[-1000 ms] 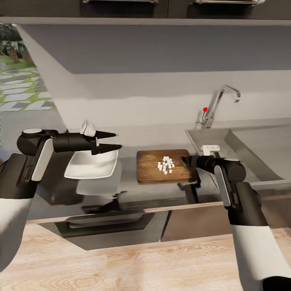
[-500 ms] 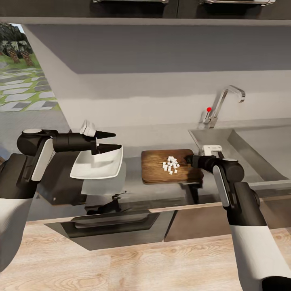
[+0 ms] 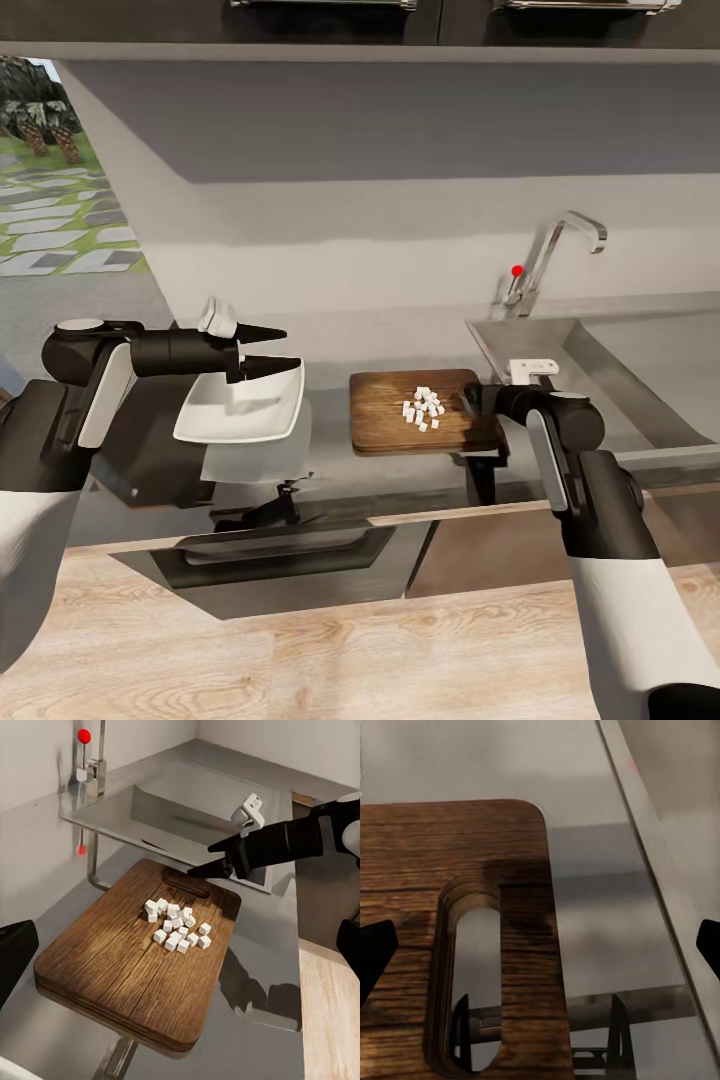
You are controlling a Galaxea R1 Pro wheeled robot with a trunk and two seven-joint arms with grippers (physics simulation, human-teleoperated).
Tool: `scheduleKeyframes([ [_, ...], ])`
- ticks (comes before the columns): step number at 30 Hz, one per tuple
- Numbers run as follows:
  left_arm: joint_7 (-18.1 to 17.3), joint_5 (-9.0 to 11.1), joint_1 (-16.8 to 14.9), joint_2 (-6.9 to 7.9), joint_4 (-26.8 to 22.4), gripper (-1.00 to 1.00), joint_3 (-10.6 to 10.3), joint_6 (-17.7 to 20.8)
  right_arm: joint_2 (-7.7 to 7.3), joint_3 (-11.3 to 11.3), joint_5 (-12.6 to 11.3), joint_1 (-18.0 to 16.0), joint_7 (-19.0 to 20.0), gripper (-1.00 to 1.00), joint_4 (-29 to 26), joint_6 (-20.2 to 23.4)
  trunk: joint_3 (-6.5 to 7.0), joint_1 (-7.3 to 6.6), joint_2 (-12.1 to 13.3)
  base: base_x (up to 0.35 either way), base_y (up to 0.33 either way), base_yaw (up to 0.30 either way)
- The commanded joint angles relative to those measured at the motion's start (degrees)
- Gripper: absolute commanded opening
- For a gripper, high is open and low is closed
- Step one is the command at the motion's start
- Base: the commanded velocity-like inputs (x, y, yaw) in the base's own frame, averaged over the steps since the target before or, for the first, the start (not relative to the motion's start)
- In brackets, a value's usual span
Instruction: In the kitchen, take the Vidalia onion out of the sink, dice it on the chopping board with the paring knife, put the diced onion into the bowl on the countertop, then place both the paring knife and the chopping board into the sink.
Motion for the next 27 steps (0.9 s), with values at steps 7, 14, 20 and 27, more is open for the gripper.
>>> scheduleKeyframes([
  [7, 0.1, 0.3, -0.1, 0.05, 0.0, 1.00, -0.1, 0.4, -0.05, 0.4, -0.4, 0.0, -0.2, 1.00, 0.0, 0.2, -0.05, 0.00, 0.0, 0.000, 0.000, 0.000],
  [14, 0.1, 0.3, -0.1, 0.05, 0.0, 1.00, -0.1, 0.4, -0.02, 0.5, -0.4, 0.0, -0.2, 1.00, 0.0, 0.2, -0.05, 0.00, 0.0, 0.000, 0.000, 0.000],
  [20, 0.1, 0.3, -0.1, 0.05, 0.0, 1.00, -0.1, 0.4, -0.05, 0.5, -0.4, 0.2, -0.2, 1.00, 0.1, 0.1, -0.05, 0.00, 0.0, 0.000, 0.000, 0.000],
  [27, 0.1, 0.3, -0.1, 0.05, 0.0, 1.00, -0.1, 0.4, -0.10, 0.5, -0.4, 0.4, -0.2, 1.00, 0.3, 0.0, -0.05, 0.00, 0.0, 0.000, 0.000, 0.000],
])
